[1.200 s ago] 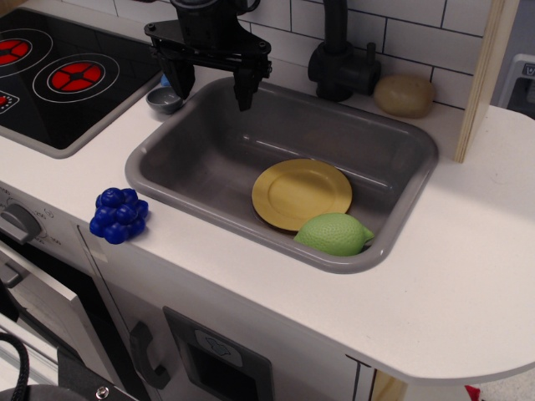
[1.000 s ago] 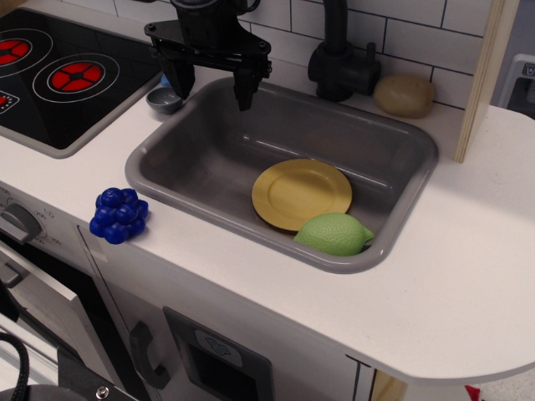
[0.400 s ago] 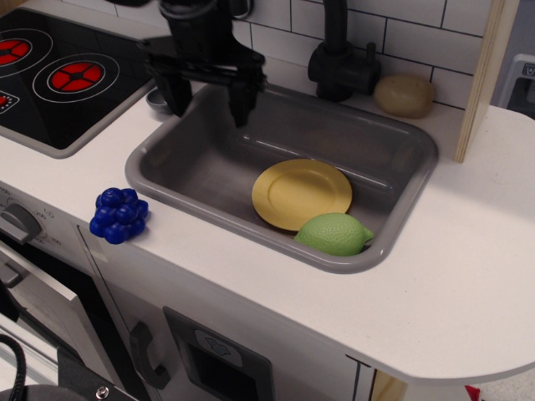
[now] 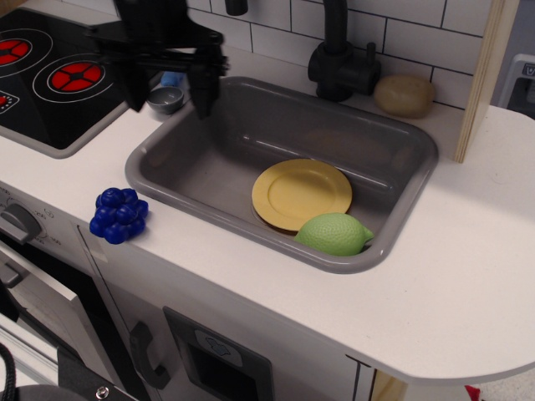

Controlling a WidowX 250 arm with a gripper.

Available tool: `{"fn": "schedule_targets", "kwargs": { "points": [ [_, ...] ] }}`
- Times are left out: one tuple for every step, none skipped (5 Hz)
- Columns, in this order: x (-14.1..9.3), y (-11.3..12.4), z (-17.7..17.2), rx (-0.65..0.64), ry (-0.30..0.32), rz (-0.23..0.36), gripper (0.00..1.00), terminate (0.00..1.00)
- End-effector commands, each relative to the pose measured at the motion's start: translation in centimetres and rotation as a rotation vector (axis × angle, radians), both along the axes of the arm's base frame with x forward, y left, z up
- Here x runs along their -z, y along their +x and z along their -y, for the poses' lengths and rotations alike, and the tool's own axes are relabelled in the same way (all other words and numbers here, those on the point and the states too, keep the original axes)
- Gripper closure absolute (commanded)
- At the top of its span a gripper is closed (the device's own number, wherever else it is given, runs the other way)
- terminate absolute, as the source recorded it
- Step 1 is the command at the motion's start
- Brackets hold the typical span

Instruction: Put blueberries on plate sink

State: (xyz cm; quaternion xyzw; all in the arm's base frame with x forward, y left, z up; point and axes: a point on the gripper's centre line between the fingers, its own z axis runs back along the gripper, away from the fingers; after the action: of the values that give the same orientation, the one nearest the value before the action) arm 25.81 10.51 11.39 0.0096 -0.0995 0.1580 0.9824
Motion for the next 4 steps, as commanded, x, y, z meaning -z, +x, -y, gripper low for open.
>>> {"fn": "schedule_targets", "kwargs": {
  "points": [
    [-1.4, -3.5, -1.0, 0.049, 0.030, -0.010, 0.00, 0.00],
    [-2.1, -4.4, -1.2, 0.075, 0.034, -0.036, 0.00, 0.00],
    [-0.5, -5.4, -0.8, 0.120, 0.056, -0.032, 0.00, 0.00],
    [1.1, -6.3, -0.6, 0.144, 0.081, -0.037, 0.00, 0.00]
  ]
}}
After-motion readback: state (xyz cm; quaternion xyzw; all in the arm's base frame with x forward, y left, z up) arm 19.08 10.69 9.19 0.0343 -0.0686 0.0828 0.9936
